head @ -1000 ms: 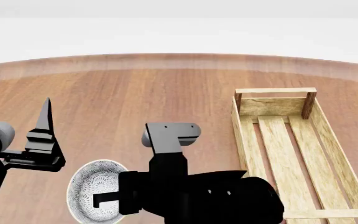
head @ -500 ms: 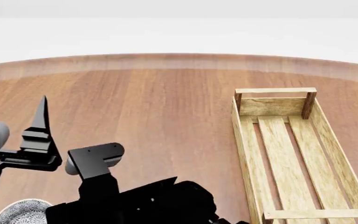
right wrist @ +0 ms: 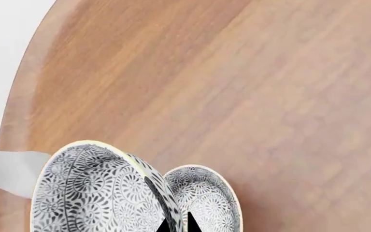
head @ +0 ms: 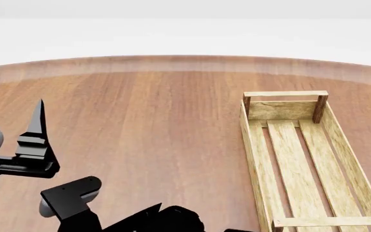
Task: Stack the right bowl on the left bowl and place them in the tray.
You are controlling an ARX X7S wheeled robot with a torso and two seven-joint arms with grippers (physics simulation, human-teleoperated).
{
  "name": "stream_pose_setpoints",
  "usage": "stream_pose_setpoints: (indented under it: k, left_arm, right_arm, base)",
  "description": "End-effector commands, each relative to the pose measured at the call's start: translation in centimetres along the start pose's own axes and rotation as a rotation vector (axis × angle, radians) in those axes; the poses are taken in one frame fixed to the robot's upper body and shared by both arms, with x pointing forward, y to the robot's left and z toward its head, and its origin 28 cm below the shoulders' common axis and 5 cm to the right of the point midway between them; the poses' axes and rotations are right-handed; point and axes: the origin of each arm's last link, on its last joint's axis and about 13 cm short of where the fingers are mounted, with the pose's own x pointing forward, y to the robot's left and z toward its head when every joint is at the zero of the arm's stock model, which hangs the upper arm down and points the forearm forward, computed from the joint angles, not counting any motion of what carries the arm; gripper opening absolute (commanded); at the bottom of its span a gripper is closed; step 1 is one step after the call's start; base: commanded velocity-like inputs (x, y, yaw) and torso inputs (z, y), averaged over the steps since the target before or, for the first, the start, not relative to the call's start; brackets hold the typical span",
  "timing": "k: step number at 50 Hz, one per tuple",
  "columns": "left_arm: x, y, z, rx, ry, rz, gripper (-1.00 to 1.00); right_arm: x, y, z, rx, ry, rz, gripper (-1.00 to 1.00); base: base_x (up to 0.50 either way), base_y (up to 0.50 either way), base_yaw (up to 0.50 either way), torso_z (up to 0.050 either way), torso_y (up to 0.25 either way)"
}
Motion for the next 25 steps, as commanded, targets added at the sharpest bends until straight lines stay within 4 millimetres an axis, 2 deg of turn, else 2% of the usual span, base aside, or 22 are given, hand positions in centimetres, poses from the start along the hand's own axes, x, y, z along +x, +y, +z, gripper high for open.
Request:
stream_pose_setpoints:
  k: [1, 17, 25]
  left_arm:
    - [-0.02, 0.02, -0.1, -0.001, 0.002, 0.0, 1.0]
    - [0.05, 0.15, -0.23, 0.004, 0.003, 0.024, 1.0]
    - [-0.01, 0.14, -0.27, 0.01, -0.005, 0.022, 1.0]
  right_arm:
    - [0.1, 0.3, -0.12, -0.008, 0.004, 0.026, -1.0]
    - [0.22, -0.25, -0.42, 0.004, 0.011, 0.015, -1.0]
    - [0.18, -0.31, -0.32, 0.002, 0.007, 0.014, -1.0]
  base:
    - [0.0, 0.0, 0.0, 0.0, 0.0]
    - [0.0, 0.0, 0.0, 0.0, -0.004]
    - [0.0, 0.0, 0.0, 0.0, -0.241]
